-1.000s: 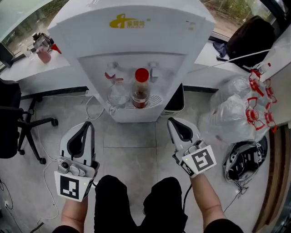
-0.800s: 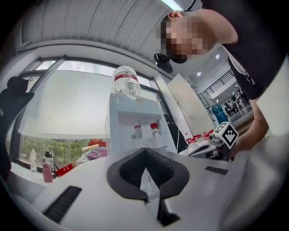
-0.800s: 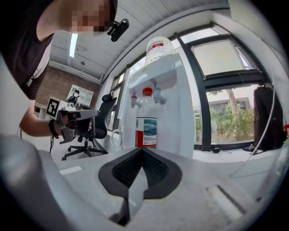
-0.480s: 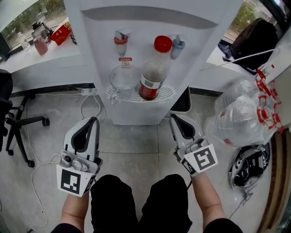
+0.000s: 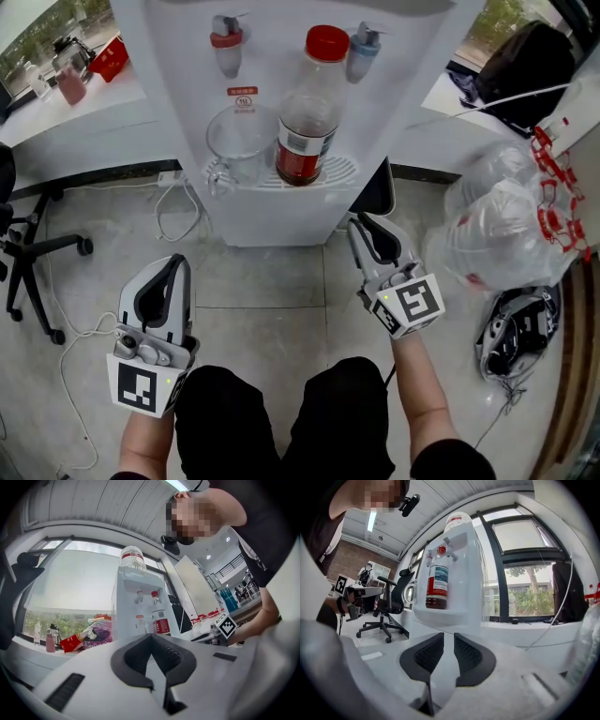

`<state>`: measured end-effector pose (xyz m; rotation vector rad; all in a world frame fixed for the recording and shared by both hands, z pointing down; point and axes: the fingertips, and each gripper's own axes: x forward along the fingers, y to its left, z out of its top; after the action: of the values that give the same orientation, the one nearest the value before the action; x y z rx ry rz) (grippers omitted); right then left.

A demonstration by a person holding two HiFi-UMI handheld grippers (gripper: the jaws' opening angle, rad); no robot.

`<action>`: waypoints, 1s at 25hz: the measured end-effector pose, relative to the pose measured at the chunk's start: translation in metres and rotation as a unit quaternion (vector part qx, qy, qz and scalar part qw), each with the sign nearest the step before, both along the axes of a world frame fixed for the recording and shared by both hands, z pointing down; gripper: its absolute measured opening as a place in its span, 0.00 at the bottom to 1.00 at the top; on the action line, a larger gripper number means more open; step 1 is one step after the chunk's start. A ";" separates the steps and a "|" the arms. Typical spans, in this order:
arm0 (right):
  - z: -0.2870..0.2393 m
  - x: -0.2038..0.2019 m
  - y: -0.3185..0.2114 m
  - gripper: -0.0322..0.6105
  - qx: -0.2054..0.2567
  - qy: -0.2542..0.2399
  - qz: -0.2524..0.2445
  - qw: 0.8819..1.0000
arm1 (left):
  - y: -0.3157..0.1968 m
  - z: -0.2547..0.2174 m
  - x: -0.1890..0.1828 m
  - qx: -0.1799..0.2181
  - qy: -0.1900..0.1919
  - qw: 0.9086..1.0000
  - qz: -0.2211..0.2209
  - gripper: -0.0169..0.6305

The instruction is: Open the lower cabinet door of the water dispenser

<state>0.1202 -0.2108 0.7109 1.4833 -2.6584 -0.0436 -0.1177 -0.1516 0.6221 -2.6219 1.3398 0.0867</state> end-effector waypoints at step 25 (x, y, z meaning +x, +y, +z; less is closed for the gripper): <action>0.025 0.009 -0.083 0.60 -0.029 -0.032 -0.030 0.999 | 0.002 -0.001 -0.006 0.007 0.003 0.999 -0.047 0.04</action>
<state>0.1290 -0.2935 0.7362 1.4118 -2.7294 0.0762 -0.1241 -0.1492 0.6209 -2.5456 1.4558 0.0901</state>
